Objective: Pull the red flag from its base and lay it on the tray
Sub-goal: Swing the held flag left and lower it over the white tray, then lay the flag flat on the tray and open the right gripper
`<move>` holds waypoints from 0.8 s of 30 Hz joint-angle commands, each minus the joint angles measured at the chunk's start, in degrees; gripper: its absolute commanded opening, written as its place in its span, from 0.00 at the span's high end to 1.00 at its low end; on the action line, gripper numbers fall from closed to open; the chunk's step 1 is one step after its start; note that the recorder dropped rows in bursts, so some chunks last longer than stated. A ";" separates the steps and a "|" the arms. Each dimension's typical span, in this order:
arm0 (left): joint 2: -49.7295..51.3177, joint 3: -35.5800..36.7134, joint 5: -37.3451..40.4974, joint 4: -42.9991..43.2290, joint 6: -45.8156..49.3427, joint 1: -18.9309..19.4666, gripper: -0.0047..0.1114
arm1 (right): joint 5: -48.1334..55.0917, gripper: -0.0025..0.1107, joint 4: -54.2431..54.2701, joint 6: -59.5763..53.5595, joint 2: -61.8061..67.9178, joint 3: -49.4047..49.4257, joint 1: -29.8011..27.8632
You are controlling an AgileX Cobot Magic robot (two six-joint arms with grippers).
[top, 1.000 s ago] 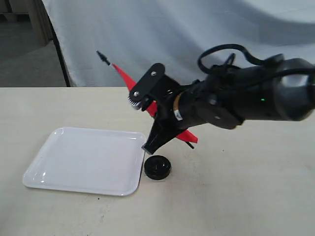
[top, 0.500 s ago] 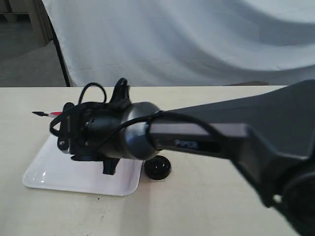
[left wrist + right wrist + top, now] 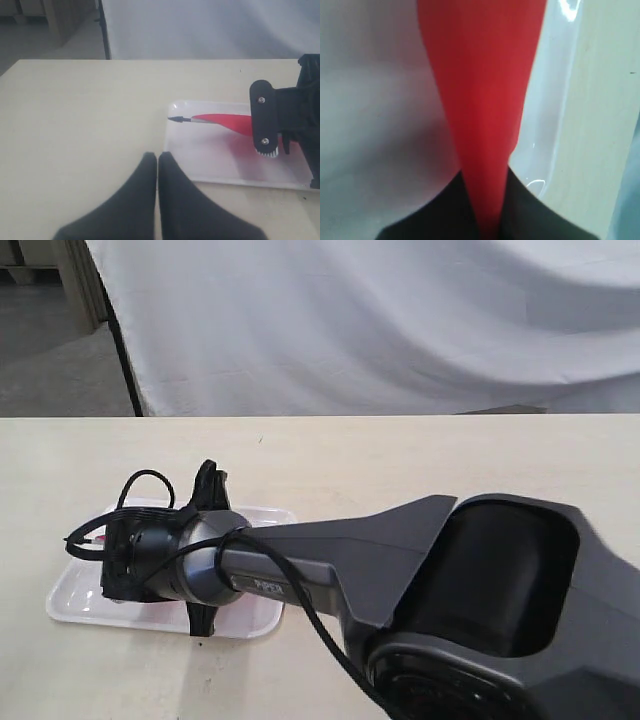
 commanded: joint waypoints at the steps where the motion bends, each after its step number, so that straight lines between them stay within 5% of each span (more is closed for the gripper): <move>1: -0.04 0.09 -0.22 -0.28 -0.13 -0.13 0.95 | 0.24 0.98 -0.01 1.09 0.32 -0.51 0.12; 8: -0.04 0.09 -0.22 -0.28 -0.13 -0.13 0.95 | -0.24 0.96 -0.01 4.03 0.32 -0.51 0.12; 17: -0.04 0.09 -0.22 -0.28 -0.13 -0.13 0.95 | 0.40 0.31 2.55 4.03 0.32 -0.51 0.34; 24: -0.04 0.09 -0.22 -0.28 -0.14 -0.13 0.95 | 1.12 0.32 4.72 4.03 -1.09 -0.51 0.50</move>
